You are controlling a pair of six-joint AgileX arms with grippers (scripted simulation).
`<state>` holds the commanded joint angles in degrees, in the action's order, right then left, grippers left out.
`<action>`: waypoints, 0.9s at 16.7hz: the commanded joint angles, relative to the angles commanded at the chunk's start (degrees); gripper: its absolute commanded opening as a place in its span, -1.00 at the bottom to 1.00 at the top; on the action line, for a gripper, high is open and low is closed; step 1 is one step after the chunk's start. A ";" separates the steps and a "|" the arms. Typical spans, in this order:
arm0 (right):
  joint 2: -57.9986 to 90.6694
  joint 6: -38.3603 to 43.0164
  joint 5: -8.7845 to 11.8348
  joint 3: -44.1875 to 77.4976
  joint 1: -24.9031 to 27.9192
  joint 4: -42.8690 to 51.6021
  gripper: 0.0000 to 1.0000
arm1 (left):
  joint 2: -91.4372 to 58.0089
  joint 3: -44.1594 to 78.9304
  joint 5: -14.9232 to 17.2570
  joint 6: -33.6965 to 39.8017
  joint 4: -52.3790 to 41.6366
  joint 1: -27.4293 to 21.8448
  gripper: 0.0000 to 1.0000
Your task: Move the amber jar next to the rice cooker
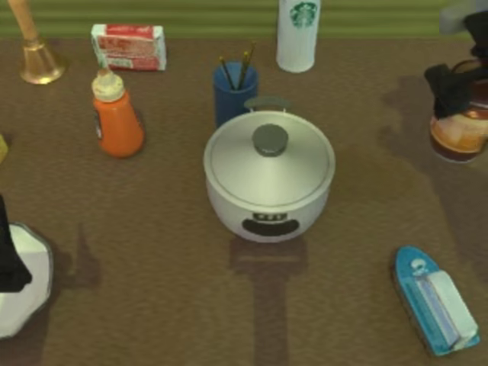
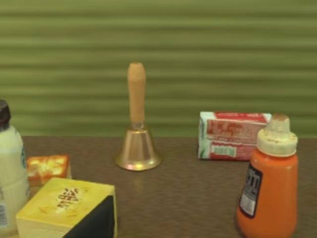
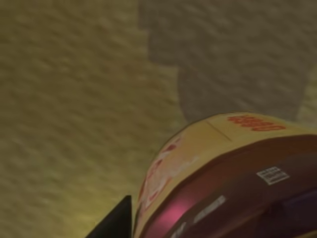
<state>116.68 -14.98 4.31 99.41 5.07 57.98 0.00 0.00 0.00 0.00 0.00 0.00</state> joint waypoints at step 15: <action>-5.07 32.92 -9.65 -14.65 12.77 -10.97 -1.00 | 0.00 0.00 0.00 0.00 0.00 0.00 1.00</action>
<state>111.61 17.94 -5.35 84.76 17.84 47.01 0.00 0.00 0.00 0.00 0.00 0.00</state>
